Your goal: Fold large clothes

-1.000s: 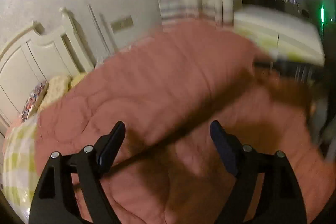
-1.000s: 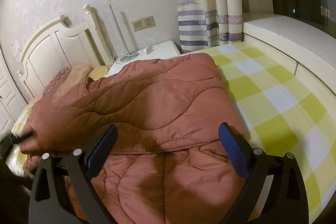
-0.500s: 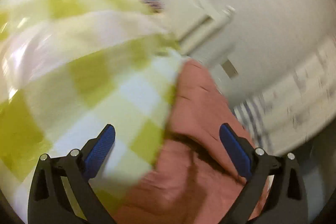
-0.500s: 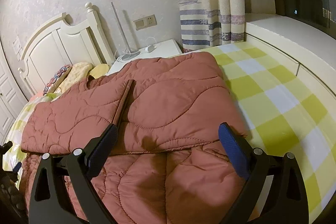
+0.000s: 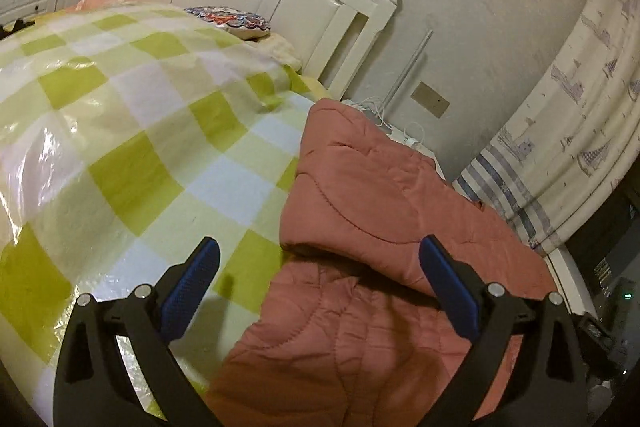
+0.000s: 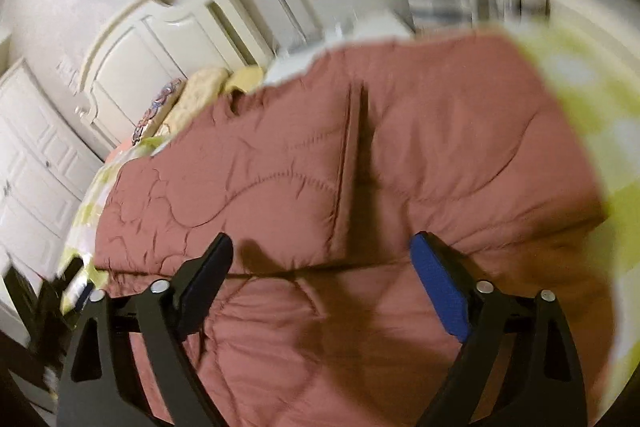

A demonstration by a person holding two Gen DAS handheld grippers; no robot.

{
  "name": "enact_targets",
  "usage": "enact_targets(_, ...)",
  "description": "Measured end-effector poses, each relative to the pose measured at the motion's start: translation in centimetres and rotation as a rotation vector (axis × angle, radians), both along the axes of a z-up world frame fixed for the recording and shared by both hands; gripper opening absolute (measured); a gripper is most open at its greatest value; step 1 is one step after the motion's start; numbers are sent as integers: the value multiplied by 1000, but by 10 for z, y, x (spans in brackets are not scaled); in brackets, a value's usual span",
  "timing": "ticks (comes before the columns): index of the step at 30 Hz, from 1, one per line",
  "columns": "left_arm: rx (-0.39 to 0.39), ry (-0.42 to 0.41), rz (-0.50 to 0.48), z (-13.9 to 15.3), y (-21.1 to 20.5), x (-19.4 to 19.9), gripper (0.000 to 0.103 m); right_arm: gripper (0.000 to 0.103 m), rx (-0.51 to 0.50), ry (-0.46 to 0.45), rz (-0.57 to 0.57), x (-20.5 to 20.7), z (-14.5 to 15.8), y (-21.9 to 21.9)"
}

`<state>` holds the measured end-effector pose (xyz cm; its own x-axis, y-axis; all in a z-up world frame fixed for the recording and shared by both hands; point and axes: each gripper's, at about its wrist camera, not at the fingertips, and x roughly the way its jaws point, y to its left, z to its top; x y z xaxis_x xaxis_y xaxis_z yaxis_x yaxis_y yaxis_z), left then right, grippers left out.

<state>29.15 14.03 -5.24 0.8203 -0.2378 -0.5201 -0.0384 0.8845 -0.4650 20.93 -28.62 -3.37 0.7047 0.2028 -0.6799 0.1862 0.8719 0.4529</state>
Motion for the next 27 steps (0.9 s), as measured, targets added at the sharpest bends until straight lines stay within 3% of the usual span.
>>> enact_targets(1,-7,2,3,1,1,1,99,76,6,-10,-4,1,0,1)
enact_targets(2,-11,4,4,0,2,1,99,57,13,-31,-4,3,2,3)
enact_targets(4,-10,6,1,-1,0,1,99,38,36,-66,-3,4,6,6)
enact_targets(5,-8,7,0,-2,-1,2,99,23,39,-77,-5,3,8,8)
enact_targets(7,-9,10,-2,-1,-1,3,99,17,26,-145,0,-6,21,12)
enact_targets(9,-13,11,1,-2,-1,3,100,15,-13,-205,-26,-17,37,12)
enact_targets(12,-13,10,1,-1,-1,2,101,14,-68,-203,-84,-24,44,3)
enact_targets(14,-11,7,1,-1,-1,1,101,14,-90,-163,-130,-22,37,-9)
enact_targets(18,-4,28,-7,-4,-2,5,101,14,-136,-26,-112,-8,2,-15)
enact_targets(21,-18,44,-3,-6,0,6,101,16,-169,-1,-116,-7,-3,-10)
enact_targets(24,-19,46,-1,-6,1,6,101,35,-245,8,-141,-10,11,-1)
enact_targets(27,-6,40,-7,-5,-1,6,101,50,-325,-99,-205,-27,37,14)
